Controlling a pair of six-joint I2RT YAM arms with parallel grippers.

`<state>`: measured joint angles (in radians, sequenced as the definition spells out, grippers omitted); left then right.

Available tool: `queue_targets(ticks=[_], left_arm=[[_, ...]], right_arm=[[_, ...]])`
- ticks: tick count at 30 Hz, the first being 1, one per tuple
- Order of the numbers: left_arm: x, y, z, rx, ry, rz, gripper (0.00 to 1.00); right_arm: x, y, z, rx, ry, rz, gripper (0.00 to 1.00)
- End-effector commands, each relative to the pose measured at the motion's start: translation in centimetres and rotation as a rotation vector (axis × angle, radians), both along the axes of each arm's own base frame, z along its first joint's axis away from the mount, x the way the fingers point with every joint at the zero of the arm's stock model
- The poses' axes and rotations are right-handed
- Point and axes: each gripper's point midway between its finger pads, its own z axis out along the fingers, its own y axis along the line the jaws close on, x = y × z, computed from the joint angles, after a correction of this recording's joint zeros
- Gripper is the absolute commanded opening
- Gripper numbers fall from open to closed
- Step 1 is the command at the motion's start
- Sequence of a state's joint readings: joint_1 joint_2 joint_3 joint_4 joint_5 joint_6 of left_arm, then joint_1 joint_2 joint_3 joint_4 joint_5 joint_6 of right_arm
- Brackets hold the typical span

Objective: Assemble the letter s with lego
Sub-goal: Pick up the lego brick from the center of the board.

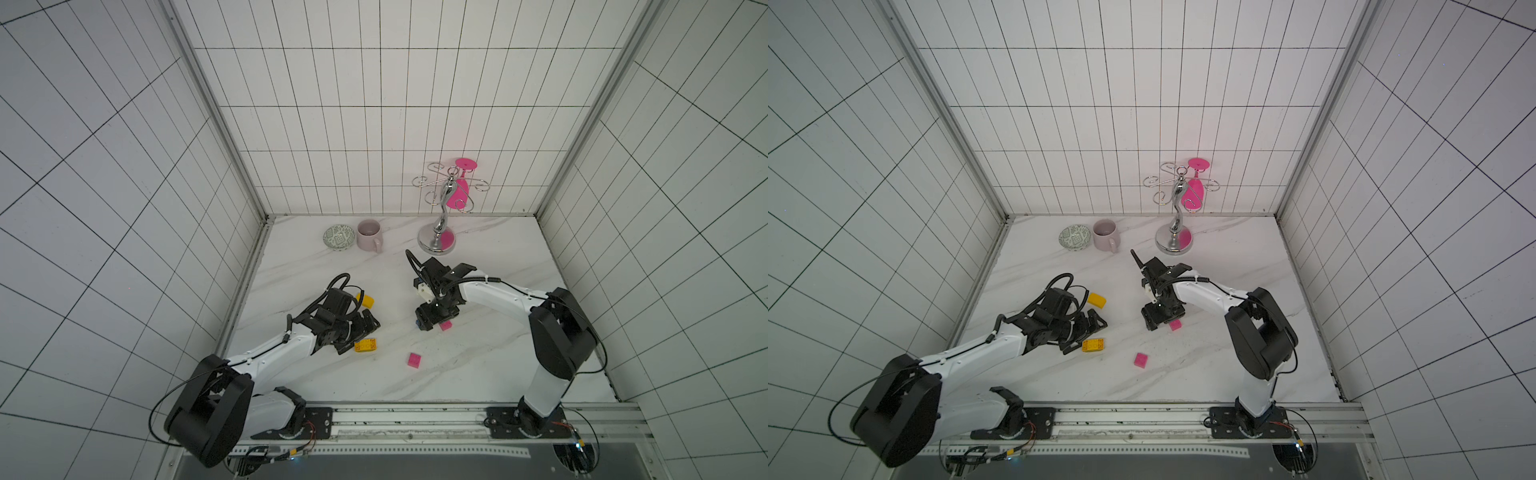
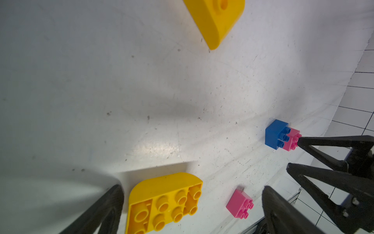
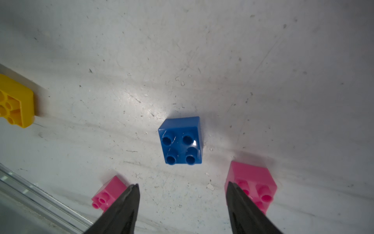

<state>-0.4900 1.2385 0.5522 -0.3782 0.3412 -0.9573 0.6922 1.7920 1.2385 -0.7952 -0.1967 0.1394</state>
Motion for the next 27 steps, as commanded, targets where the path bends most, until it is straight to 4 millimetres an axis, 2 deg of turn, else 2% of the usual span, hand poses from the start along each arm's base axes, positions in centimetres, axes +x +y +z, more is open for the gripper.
queue_targets(ticks=[1,5,13,22,27], left_arm=[[0.8,-0.3,1.0,0.003,-0.041,-0.026,0.98],[0.8,0.2,1.7,0.031,-0.056,-0.032,0.98],[0.4,2.7,2.8,0.046,-0.074,0.009,0.98],[-0.3,4.2,3.8,0.049,-0.088,0.029,0.98],[-0.4,4.6,3.7,0.049,-0.086,0.037,0.98]], right_arm=[[0.6,0.7,0.3,-0.042,-0.032,0.043,0.7],[0.9,1.3,-0.3,-0.064,-0.044,0.064,0.68],[1.9,1.8,-1.2,-0.101,-0.062,0.081,0.59],[2.0,2.2,-1.9,-0.149,-0.09,0.112,0.5],[2.3,2.0,-1.9,-0.176,-0.115,0.116,0.37]])
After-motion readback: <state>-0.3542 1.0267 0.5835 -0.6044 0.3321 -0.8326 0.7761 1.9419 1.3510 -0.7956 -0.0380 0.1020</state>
